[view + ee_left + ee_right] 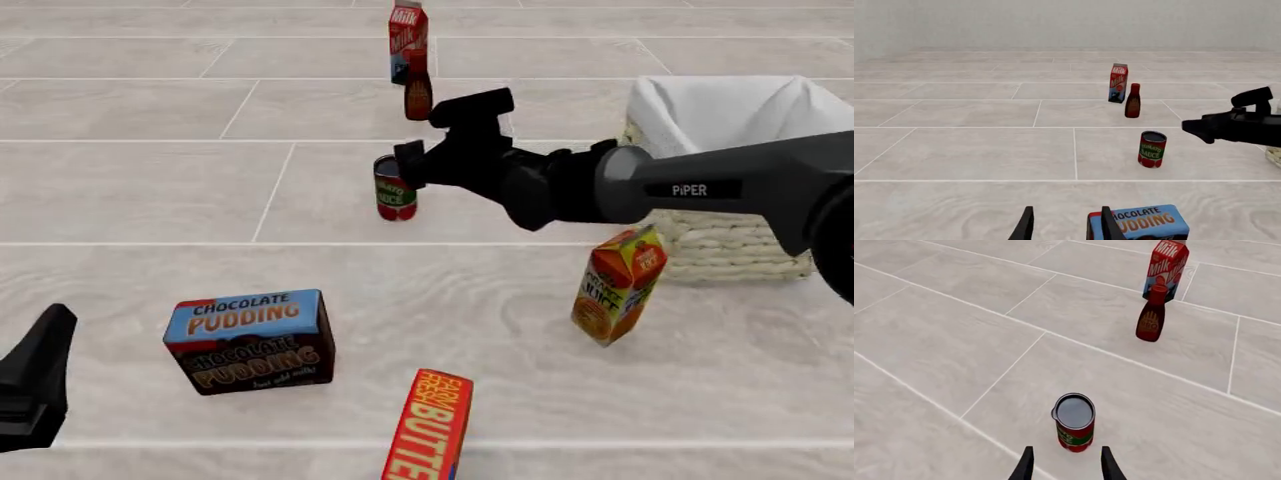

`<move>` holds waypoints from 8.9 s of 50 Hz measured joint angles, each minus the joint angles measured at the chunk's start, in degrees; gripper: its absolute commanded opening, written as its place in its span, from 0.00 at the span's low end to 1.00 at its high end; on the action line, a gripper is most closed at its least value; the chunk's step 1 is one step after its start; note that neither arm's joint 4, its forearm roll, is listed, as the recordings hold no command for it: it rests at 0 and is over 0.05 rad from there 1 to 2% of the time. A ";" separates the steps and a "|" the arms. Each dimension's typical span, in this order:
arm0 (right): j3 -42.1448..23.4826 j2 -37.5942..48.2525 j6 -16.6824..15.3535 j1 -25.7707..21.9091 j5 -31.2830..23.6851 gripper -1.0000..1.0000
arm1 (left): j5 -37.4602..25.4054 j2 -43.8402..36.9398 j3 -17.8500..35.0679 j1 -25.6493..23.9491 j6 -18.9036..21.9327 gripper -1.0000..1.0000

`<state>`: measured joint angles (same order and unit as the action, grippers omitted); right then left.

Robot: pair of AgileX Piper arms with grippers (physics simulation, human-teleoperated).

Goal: Pick the tomato sauce and place it in the basket.

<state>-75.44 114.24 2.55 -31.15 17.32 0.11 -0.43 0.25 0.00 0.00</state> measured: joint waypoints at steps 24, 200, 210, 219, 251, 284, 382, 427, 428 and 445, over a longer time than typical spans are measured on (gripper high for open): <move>-2.23 4.92 -1.55 -0.07 1.83 1.00 | 0.00 0.00 0.00 0.00 0.00 1.00; -17.65 21.35 -3.25 1.30 -1.37 1.00 | 0.00 0.00 0.00 0.00 0.00 1.00; -18.74 22.10 -3.13 1.55 -1.93 1.00 | 0.00 0.00 0.00 0.00 0.00 1.00; -19.50 22.73 -2.92 1.58 -2.18 1.00 | 0.00 0.00 0.00 0.00 0.00 1.00; -21.88 24.71 -2.46 1.27 -3.17 1.00 | 0.00 0.00 0.00 0.00 0.00 1.00; -23.89 26.25 -2.37 0.99 -3.99 1.00 | 0.00 0.00 0.00 0.00 0.00 1.00; -30.36 31.14 -1.77 0.88 -7.12 1.00 | 0.00 0.00 0.00 0.00 0.00 1.00; -32.56 32.49 -1.92 0.86 -8.48 1.00 | 0.00 0.00 0.00 0.00 0.00 1.00; -32.62 32.55 -1.91 0.86 -8.50 1.00 | 0.00 0.00 0.00 0.00 0.00 1.00; -33.82 33.34 -1.85 0.85 -9.08 1.00 | 0.00 0.00 0.00 0.00 0.00 1.00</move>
<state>-109.26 147.58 0.71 -30.30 8.24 0.11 -0.43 0.25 0.00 0.00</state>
